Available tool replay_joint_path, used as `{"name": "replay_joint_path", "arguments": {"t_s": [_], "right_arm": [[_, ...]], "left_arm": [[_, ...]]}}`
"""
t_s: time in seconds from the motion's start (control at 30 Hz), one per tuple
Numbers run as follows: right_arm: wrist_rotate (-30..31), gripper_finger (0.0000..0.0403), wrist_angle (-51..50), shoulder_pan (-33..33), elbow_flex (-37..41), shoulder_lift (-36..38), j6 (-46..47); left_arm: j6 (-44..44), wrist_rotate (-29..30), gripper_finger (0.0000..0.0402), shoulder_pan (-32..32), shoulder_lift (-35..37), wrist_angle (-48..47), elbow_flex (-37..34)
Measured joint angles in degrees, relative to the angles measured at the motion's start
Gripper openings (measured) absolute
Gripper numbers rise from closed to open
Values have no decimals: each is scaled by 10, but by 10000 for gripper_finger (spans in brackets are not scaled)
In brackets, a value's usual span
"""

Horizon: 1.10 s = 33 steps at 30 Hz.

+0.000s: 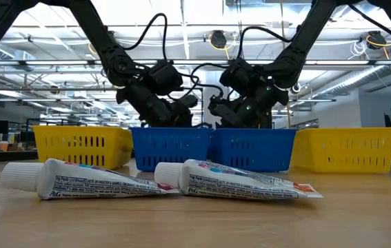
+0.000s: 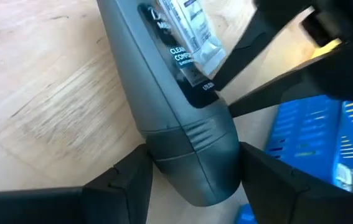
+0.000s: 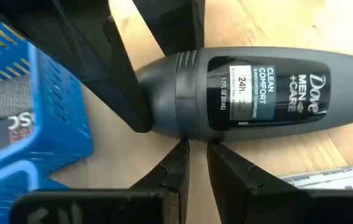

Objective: Pick & Place Travel size toiletries
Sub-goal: Put the gray roll-on into the right blue bin

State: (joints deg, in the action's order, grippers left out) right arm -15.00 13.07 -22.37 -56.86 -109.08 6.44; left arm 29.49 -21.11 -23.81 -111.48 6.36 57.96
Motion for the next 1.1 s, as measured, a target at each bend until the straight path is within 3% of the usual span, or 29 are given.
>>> {"name": "replay_joint_path", "arguments": {"t_s": [0.2,0.37,0.73,0.8,0.83,0.9,1.1], "right_arm": [[1,50,16,0,0,4,4],[1,50,18,0,0,5,10],[0,50,12,0,0,6,19],[3,50,7,0,0,7,19],[-1,50,6,-1,0,7,19],[-3,50,3,0,0,7,19],[-5,50,-3,0,0,10,19]], "left_arm": [[-14,21,196,-1,2,-45,1],[-12,26,152,-2,3,-48,1],[-39,33,129,-2,2,-52,-1],[-49,41,103,-2,7,-56,-1],[-51,51,53,-1,9,-59,-2],[-50,62,9,-2,17,-71,-4],[-59,76,3,-2,42,-85,-3]]}}
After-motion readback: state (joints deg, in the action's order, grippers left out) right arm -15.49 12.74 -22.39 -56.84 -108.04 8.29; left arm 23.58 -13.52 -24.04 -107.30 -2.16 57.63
